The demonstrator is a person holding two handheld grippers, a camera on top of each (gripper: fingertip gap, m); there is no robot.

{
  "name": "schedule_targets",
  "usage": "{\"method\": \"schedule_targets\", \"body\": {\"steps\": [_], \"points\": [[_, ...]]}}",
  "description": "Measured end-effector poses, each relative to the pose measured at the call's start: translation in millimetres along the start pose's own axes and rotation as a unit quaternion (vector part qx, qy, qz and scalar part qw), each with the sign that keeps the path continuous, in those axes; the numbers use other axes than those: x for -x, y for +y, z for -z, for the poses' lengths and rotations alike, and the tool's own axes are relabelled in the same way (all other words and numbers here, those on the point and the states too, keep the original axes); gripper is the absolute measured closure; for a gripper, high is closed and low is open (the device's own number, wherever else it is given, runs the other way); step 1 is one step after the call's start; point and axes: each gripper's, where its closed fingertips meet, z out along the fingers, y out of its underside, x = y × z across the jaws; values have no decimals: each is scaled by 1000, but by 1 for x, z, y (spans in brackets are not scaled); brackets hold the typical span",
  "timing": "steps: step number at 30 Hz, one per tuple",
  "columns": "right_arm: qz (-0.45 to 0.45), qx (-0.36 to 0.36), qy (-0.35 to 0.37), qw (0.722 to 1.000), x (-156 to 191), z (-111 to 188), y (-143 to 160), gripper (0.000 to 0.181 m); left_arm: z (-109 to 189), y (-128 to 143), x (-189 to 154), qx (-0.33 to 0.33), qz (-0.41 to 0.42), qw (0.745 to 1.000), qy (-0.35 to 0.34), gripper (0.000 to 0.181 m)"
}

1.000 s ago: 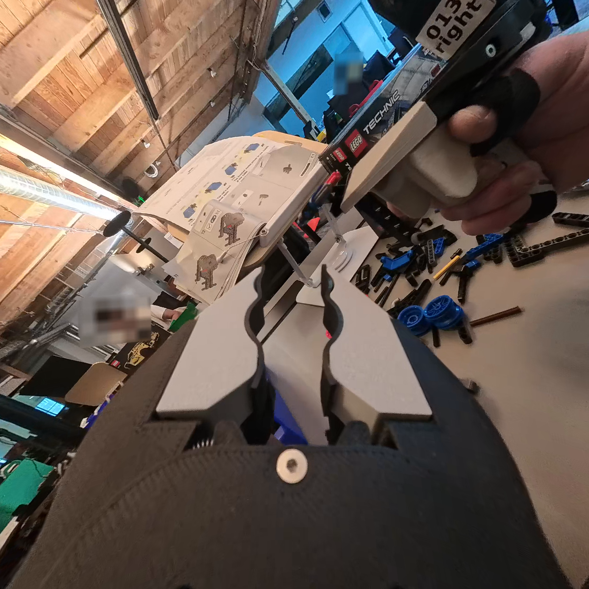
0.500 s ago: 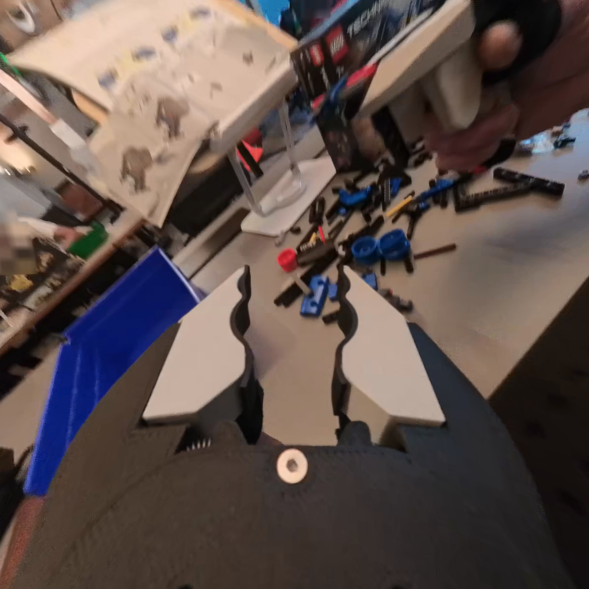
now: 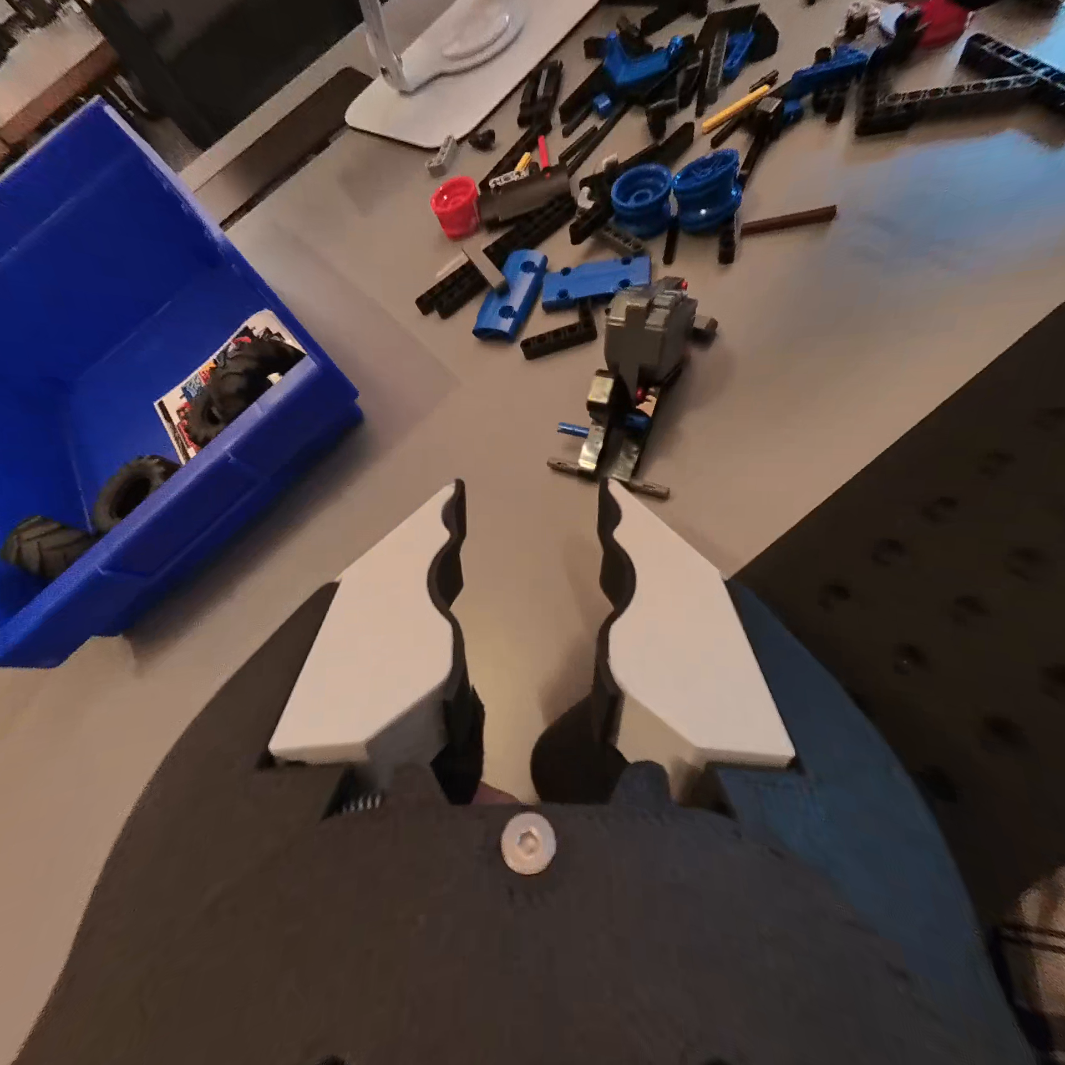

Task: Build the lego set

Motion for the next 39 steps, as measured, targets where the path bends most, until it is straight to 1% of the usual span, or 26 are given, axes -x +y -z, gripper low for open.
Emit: {"method": "schedule_targets", "body": {"steps": [2, 5, 7, 8, 10, 13, 17, 19, 20, 21, 22, 23, 25, 27, 30, 32, 34, 36, 37, 39], "points": [[4, 5, 3, 1000, -1, -1, 2, 175, 5, 2, -8, 8, 10, 1000, 15, 142], [5, 13, 3, 1000, -1, -3, 7, 175, 10, -5, -22, -2, 38, 999, 32, 144], [6, 18, 2, 1000, -1, -5, 10, 175, 7, -10, -35, -2, 50, 998, 45, 145], [7, 21, 2, 1000, 0, -6, 11, 175, 4, -10, -38, 4, 47, 998, 41, 146], [8, 28, 3, 1000, 0, -7, 15, 175, -4, -10, -36, 14, 43, 999, 21, 148], [7, 34, 3, 999, 0, -8, 18, 175, -21, -4, -33, 43, 39, 998, 18, 146], [-5, 31, -1, 999, 0, -8, 18, 175, -34, -5, -24, 58, -6, 998, 20, 148], [-15, 29, -5, 999, -1, -8, 19, 175, -40, -5, -25, 59, -27, 997, 39, 153], [-20, 29, -7, 999, -1, -8, 20, 175, -41, -6, -23, 55, -35, 997, 43, 159], [-23, 29, -7, 999, -2, -8, 21, 175, -43, -8, -21, 51, -40, 997, 44, 168], [-25, 30, -8, 999, -2, -9, 22, 175, -44, -10, -21, 45, -47, 997, 52, 172], [-26, 30, -8, 999, -3, -9, 22, 175, -45, -11, -22, 39, -58, 996, 61, 181], [-27, 31, -9, 999, -2, -9, 23, 175, -48, -11, -18, 38, -81, 994, 68, 181], [-26, 34, -10, 999, -2, -10, 24, 175, -50, -10, -19, 32, -123, 988, 90, 181], [-20, 44, -6, 999, -3, -11, 29, 175, -52, -7, -11, 33, -142, 983, 112, 181], [-15, 50, -3, 999, -4, -11, 32, 175, -48, -9, 0, 35, -113, 987, 104, 181], [-13, 52, -2, 999, -4, -11, 32, 175, -40, -17, 1, 22, -71, 991, 109, 158], [-13, 53, -4, 999, -3, -12, 33, 175, -32, -30, -7, -4, -25, 992, 121, 141], [-13, 54, -5, 998, -3, -12, 33, 175, -30, -36, -11, -14, -12, 993, 120, 140], [-13, 55, -8, 998, -2, -13, 34, 175, -34, -38, -13, -10, -6, 995, 98, 145]]}}
